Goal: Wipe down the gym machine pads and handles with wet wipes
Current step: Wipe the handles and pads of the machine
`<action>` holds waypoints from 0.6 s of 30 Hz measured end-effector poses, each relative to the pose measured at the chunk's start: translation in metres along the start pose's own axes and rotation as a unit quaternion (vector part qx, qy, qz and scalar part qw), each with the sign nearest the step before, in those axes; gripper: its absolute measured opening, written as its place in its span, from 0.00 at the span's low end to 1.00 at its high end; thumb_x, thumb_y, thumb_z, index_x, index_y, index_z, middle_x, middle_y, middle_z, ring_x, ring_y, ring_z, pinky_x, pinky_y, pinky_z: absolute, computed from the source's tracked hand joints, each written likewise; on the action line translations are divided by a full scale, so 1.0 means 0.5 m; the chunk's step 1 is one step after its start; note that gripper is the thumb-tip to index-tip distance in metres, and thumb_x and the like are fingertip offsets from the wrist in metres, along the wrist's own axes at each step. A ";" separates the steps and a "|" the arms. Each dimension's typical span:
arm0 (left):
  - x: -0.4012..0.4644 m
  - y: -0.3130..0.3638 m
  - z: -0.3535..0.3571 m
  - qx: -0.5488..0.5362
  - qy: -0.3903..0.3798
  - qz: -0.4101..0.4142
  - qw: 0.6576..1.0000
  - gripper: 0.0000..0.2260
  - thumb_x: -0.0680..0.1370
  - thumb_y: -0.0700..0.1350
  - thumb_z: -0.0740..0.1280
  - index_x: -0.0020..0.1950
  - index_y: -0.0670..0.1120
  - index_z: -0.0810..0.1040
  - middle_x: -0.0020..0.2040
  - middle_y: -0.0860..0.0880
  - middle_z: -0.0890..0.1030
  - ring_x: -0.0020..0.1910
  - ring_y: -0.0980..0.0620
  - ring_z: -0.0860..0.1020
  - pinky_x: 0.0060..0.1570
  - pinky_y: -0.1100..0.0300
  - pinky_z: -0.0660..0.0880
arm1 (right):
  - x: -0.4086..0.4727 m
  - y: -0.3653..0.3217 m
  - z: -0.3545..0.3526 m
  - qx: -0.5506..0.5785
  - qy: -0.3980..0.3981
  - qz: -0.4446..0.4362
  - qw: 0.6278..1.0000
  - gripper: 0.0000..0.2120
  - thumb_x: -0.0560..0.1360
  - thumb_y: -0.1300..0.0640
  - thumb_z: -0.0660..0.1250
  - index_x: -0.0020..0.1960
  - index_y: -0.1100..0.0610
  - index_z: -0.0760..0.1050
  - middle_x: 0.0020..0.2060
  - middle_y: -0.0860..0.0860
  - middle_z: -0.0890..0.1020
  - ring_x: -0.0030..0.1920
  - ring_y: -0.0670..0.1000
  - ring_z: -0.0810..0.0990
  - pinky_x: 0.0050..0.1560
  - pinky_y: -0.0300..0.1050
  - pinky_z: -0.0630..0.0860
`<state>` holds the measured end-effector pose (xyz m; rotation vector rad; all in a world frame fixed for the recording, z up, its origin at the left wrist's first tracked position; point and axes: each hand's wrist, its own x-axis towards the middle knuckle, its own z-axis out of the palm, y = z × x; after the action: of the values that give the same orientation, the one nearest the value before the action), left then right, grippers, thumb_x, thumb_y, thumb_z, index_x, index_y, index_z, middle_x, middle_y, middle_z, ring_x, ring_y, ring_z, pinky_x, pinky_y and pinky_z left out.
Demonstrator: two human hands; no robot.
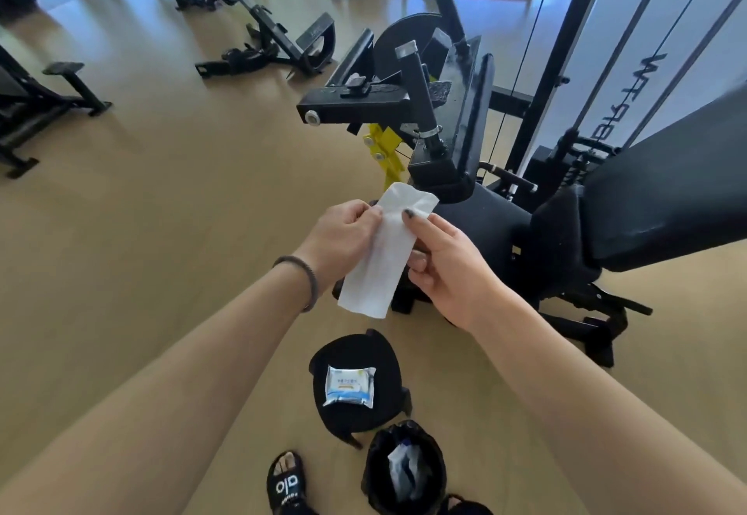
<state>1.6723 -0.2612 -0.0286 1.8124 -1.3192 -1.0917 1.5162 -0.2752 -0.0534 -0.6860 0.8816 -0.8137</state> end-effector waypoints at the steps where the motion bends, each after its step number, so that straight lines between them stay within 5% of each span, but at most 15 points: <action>1: 0.018 -0.007 -0.012 0.006 -0.008 0.009 1.000 0.14 0.84 0.52 0.59 0.44 0.47 0.76 0.41 0.50 0.77 0.39 0.52 0.74 0.40 0.58 0.71 | 0.016 0.002 0.006 0.011 -0.001 0.007 1.000 0.12 0.82 0.53 0.66 0.61 0.58 0.75 0.38 0.51 0.76 0.27 0.44 0.66 0.25 0.34 0.64; 3: 0.059 -0.024 -0.043 0.010 -0.032 0.027 0.999 0.13 0.84 0.52 0.60 0.44 0.48 0.75 0.38 0.52 0.75 0.36 0.54 0.72 0.36 0.61 0.69 | 0.053 0.008 0.025 0.047 0.010 0.015 0.999 0.11 0.82 0.53 0.66 0.61 0.59 0.76 0.40 0.51 0.77 0.27 0.44 0.68 0.22 0.33 0.66; 6: 0.138 -0.054 -0.101 0.006 -0.063 0.073 0.995 0.12 0.84 0.50 0.61 0.44 0.45 0.74 0.38 0.51 0.75 0.35 0.54 0.71 0.35 0.62 0.68 | 0.119 0.023 0.070 0.092 0.047 -0.004 0.995 0.08 0.82 0.55 0.66 0.53 0.59 0.79 0.43 0.54 0.83 0.34 0.46 0.81 0.35 0.36 0.80; 10: 0.256 -0.094 -0.180 0.015 -0.099 0.132 0.986 0.12 0.84 0.49 0.61 0.43 0.48 0.73 0.37 0.49 0.74 0.35 0.53 0.70 0.35 0.61 0.69 | 0.214 0.050 0.150 0.113 0.120 -0.064 0.984 0.08 0.82 0.55 0.67 0.53 0.60 0.78 0.42 0.55 0.84 0.41 0.50 0.84 0.46 0.41 0.83; 14: 0.334 -0.100 -0.247 -0.001 -0.142 0.133 0.981 0.10 0.84 0.50 0.61 0.43 0.50 0.73 0.35 0.54 0.73 0.33 0.57 0.70 0.30 0.68 0.68 | 0.268 0.052 0.229 0.079 0.190 -0.092 0.974 0.07 0.82 0.55 0.66 0.51 0.59 0.79 0.38 0.52 0.81 0.34 0.47 0.79 0.37 0.38 0.79; 18: 0.374 -0.076 -0.284 -0.044 -0.271 0.082 0.958 0.08 0.82 0.50 0.65 0.48 0.46 0.74 0.41 0.52 0.79 0.39 0.54 0.77 0.39 0.62 0.74 | 0.281 0.039 0.267 0.059 0.259 -0.103 0.958 0.12 0.82 0.51 0.66 0.52 0.60 0.79 0.33 0.50 0.76 0.29 0.45 0.71 0.32 0.37 0.71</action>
<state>1.8435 -0.4255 -0.0441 1.3527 -1.6600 -1.5944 1.6926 -0.3583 -0.0609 -0.4676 1.2334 -1.2568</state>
